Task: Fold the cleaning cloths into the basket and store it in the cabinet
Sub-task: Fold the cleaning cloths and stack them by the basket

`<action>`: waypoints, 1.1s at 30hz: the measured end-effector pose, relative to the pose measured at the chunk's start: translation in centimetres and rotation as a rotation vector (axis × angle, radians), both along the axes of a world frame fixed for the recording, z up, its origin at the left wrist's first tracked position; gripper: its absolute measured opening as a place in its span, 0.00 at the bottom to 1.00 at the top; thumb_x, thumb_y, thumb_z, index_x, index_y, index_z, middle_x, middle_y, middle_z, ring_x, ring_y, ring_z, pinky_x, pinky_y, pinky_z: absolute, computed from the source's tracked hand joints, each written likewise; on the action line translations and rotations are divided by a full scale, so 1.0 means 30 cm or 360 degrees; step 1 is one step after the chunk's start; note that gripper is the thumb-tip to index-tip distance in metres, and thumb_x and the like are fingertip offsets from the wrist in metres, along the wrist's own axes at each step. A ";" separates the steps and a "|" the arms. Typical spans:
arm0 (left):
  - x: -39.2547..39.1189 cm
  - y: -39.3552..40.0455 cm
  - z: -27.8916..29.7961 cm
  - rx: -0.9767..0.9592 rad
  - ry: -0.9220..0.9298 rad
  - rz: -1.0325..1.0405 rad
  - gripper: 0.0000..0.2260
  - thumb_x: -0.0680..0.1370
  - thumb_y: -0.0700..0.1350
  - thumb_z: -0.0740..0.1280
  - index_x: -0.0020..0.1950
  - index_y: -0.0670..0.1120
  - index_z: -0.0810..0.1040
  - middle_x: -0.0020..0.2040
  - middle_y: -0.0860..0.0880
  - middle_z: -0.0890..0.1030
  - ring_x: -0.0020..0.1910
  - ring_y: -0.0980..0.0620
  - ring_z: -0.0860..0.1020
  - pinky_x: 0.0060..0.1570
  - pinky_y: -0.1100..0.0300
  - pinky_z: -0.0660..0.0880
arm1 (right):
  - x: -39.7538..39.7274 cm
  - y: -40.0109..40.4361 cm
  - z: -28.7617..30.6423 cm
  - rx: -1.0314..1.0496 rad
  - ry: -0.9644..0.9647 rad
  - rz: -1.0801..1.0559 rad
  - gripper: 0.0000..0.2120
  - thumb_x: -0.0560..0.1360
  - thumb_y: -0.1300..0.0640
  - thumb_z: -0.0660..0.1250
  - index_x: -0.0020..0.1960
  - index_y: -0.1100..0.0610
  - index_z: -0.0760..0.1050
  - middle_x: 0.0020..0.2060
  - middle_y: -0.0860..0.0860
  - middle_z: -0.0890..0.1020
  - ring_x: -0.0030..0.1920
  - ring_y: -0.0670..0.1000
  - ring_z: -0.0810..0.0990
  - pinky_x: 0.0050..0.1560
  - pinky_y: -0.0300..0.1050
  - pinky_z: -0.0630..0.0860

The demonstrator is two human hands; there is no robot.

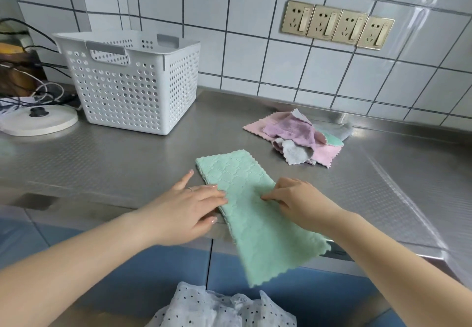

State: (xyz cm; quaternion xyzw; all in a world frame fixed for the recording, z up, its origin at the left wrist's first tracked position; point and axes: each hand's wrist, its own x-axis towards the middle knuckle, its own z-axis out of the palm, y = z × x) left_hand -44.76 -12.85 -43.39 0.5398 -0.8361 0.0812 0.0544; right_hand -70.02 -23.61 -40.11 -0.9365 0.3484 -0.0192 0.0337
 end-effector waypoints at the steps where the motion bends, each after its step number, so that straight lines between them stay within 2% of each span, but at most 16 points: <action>1: 0.023 -0.003 0.004 0.0033 0.0003 -0.0022 0.25 0.77 0.58 0.48 0.70 0.54 0.69 0.71 0.57 0.69 0.72 0.58 0.65 0.71 0.42 0.46 | -0.003 0.015 0.000 0.0056 -0.0047 0.0015 0.22 0.76 0.64 0.57 0.65 0.46 0.75 0.54 0.48 0.75 0.56 0.51 0.74 0.55 0.40 0.67; 3: 0.069 -0.009 0.004 0.0136 0.0020 -0.0050 0.27 0.77 0.60 0.44 0.74 0.55 0.63 0.75 0.59 0.60 0.74 0.63 0.53 0.73 0.45 0.39 | -0.013 0.041 -0.004 0.0205 -0.0115 0.0032 0.23 0.75 0.66 0.57 0.63 0.48 0.76 0.55 0.46 0.76 0.56 0.48 0.74 0.54 0.34 0.67; 5: 0.106 -0.013 -0.002 0.0096 -0.0011 -0.0096 0.27 0.78 0.61 0.46 0.75 0.55 0.61 0.76 0.58 0.58 0.74 0.62 0.50 0.74 0.45 0.40 | -0.032 0.053 -0.012 0.0264 -0.0177 0.0071 0.24 0.73 0.68 0.57 0.62 0.49 0.78 0.57 0.45 0.76 0.57 0.46 0.73 0.57 0.32 0.66; 8: 0.115 -0.001 -0.029 -0.0114 -0.0221 -0.0161 0.29 0.76 0.60 0.57 0.75 0.52 0.61 0.76 0.53 0.59 0.76 0.55 0.54 0.75 0.47 0.45 | -0.088 0.061 -0.036 0.0130 -0.0306 0.0210 0.26 0.69 0.65 0.57 0.63 0.50 0.77 0.63 0.47 0.76 0.62 0.48 0.72 0.63 0.36 0.66; 10: 0.085 0.007 -0.053 -0.0213 -0.0273 -0.0247 0.33 0.72 0.54 0.66 0.75 0.49 0.61 0.75 0.50 0.62 0.75 0.51 0.58 0.74 0.47 0.52 | -0.144 0.063 -0.064 -0.0023 -0.0293 0.0324 0.28 0.67 0.59 0.57 0.67 0.49 0.73 0.68 0.49 0.72 0.67 0.50 0.70 0.65 0.44 0.67; 14: 0.016 0.002 -0.067 -0.0288 -0.0212 -0.0408 0.38 0.66 0.43 0.72 0.74 0.47 0.61 0.74 0.46 0.65 0.73 0.48 0.62 0.71 0.50 0.58 | -0.210 0.063 -0.119 -0.0382 0.0045 0.0470 0.35 0.70 0.49 0.62 0.76 0.48 0.58 0.75 0.48 0.61 0.75 0.50 0.59 0.72 0.53 0.58; 17: -0.023 -0.010 -0.069 -0.0294 -0.0205 -0.0480 0.35 0.67 0.37 0.68 0.73 0.47 0.62 0.72 0.45 0.68 0.71 0.48 0.68 0.69 0.51 0.66 | -0.197 0.064 -0.149 -0.0596 0.0030 0.0616 0.33 0.73 0.50 0.62 0.76 0.51 0.57 0.74 0.51 0.64 0.73 0.52 0.63 0.70 0.56 0.63; 19: -0.034 -0.014 -0.066 -0.0282 -0.0155 -0.0512 0.30 0.70 0.35 0.58 0.73 0.47 0.62 0.71 0.46 0.70 0.69 0.48 0.70 0.66 0.50 0.69 | -0.184 0.070 -0.163 -0.0654 -0.0097 0.0713 0.27 0.77 0.52 0.61 0.75 0.52 0.59 0.72 0.52 0.67 0.71 0.52 0.67 0.69 0.54 0.66; 23: -0.026 -0.014 -0.055 -0.0208 -0.0090 -0.0493 0.31 0.69 0.35 0.51 0.72 0.47 0.63 0.71 0.47 0.70 0.70 0.51 0.69 0.70 0.56 0.63 | -0.169 0.090 -0.155 -0.0560 -0.0374 0.0720 0.18 0.81 0.59 0.53 0.70 0.54 0.65 0.67 0.51 0.73 0.65 0.50 0.74 0.66 0.48 0.71; 24: -0.023 -0.015 -0.054 -0.0166 -0.0040 -0.0494 0.31 0.68 0.34 0.50 0.72 0.46 0.62 0.71 0.48 0.69 0.70 0.52 0.67 0.71 0.58 0.60 | -0.166 0.094 -0.151 -0.0495 -0.0467 0.0677 0.20 0.78 0.64 0.54 0.68 0.54 0.66 0.66 0.49 0.74 0.64 0.49 0.75 0.65 0.46 0.71; 26: -0.022 -0.018 -0.052 -0.0084 0.0213 -0.0481 0.33 0.69 0.32 0.51 0.74 0.48 0.60 0.72 0.52 0.66 0.71 0.57 0.63 0.73 0.61 0.55 | -0.162 0.100 -0.140 -0.0255 -0.0687 0.0490 0.30 0.68 0.72 0.63 0.65 0.50 0.68 0.64 0.42 0.75 0.63 0.44 0.75 0.62 0.41 0.73; 28: -0.024 -0.013 -0.040 0.0172 0.0603 -0.0288 0.34 0.73 0.31 0.55 0.75 0.55 0.58 0.71 0.59 0.63 0.71 0.62 0.62 0.71 0.67 0.57 | -0.141 0.108 -0.122 0.0108 -0.0988 0.0231 0.34 0.63 0.73 0.69 0.59 0.43 0.70 0.60 0.37 0.78 0.59 0.40 0.77 0.56 0.38 0.75; 29: -0.029 -0.012 -0.034 0.0337 0.0811 -0.0195 0.30 0.75 0.35 0.57 0.74 0.58 0.59 0.70 0.62 0.65 0.69 0.64 0.63 0.69 0.69 0.60 | -0.122 0.115 -0.111 0.0242 -0.1162 0.0096 0.29 0.65 0.73 0.68 0.54 0.42 0.72 0.55 0.38 0.80 0.55 0.41 0.79 0.53 0.37 0.75; 31: -0.044 -0.019 -0.018 0.0373 0.1227 -0.0083 0.22 0.76 0.51 0.60 0.69 0.66 0.62 0.65 0.60 0.72 0.63 0.64 0.71 0.62 0.69 0.66 | -0.065 0.112 -0.081 0.0353 -0.1494 -0.0165 0.14 0.72 0.68 0.65 0.44 0.48 0.75 0.40 0.43 0.82 0.39 0.43 0.78 0.42 0.39 0.74; 32: -0.051 -0.026 -0.010 0.0321 0.1412 0.0014 0.19 0.75 0.58 0.59 0.65 0.71 0.63 0.61 0.56 0.77 0.58 0.60 0.74 0.60 0.65 0.68 | -0.033 0.101 -0.068 0.0396 -0.1607 -0.0303 0.09 0.75 0.64 0.65 0.39 0.53 0.73 0.31 0.47 0.77 0.31 0.46 0.72 0.36 0.40 0.69; 33: -0.055 -0.041 -0.011 0.0272 0.1564 0.0117 0.17 0.74 0.62 0.58 0.62 0.73 0.66 0.57 0.49 0.80 0.54 0.54 0.76 0.59 0.59 0.70 | -0.006 0.086 -0.058 0.0435 -0.1681 -0.0445 0.12 0.76 0.61 0.65 0.35 0.56 0.68 0.25 0.48 0.70 0.27 0.46 0.65 0.32 0.40 0.64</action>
